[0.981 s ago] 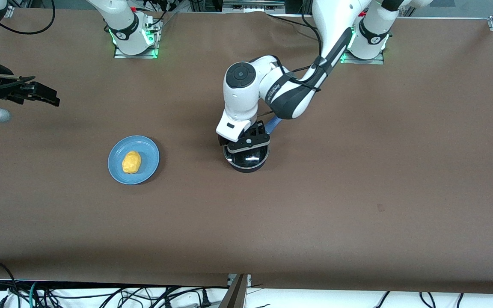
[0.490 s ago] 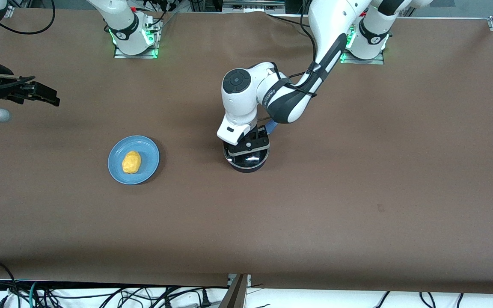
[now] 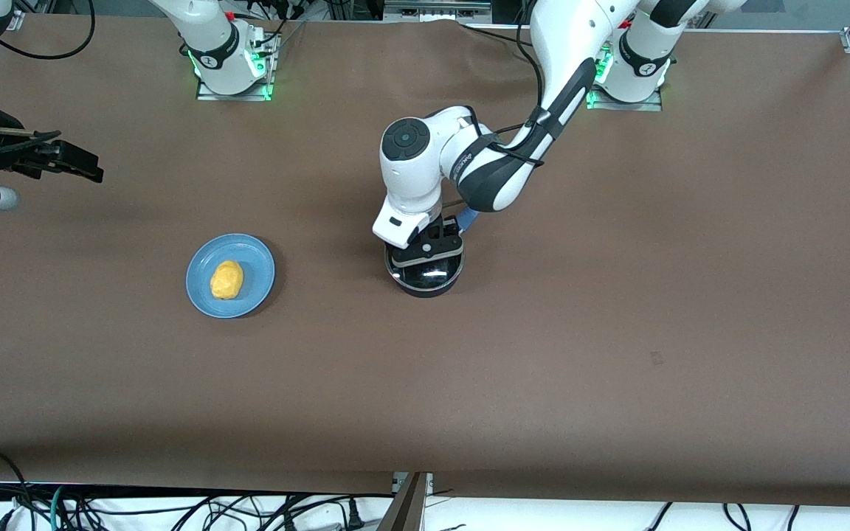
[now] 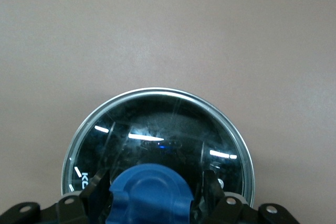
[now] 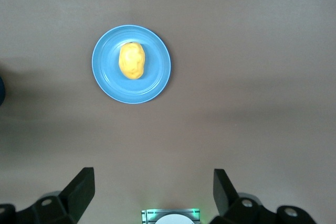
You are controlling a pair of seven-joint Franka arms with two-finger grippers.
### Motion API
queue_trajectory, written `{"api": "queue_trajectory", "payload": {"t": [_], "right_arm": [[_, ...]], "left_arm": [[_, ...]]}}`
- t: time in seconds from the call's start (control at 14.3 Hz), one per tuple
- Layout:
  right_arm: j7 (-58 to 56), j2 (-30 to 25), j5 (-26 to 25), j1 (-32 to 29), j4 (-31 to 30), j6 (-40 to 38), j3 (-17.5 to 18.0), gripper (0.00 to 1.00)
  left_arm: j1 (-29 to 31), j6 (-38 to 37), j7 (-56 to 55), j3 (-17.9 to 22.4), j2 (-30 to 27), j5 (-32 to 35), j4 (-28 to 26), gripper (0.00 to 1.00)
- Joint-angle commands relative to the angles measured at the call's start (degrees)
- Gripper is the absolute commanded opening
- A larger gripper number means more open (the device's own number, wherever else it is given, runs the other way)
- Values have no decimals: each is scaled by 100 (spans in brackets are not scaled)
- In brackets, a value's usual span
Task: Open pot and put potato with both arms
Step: 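Lift the glass lid with the left gripper while the right gripper reaches the potato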
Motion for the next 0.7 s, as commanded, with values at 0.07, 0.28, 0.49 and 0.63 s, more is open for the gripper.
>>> {"api": "queue_trajectory", "payload": {"t": [0.07, 0.28, 0.49, 0.63], "right_arm": [[-15, -48, -8, -42, -17, -124, 22, 100], [-15, -39, 10, -42, -9, -124, 22, 100], [-24, -30, -34, -42, 0, -89, 22, 100], [11, 145, -87, -16, -9, -98, 66, 100]], "left_arm": [[3, -92, -12, -74, -97, -5, -108, 66], [20, -92, -12, -83, -159, -137, -108, 60], [64, -161, 163, -83, -290, -330, -108, 57], [160, -337, 409, -83, -483, -593, -100, 57]]}}
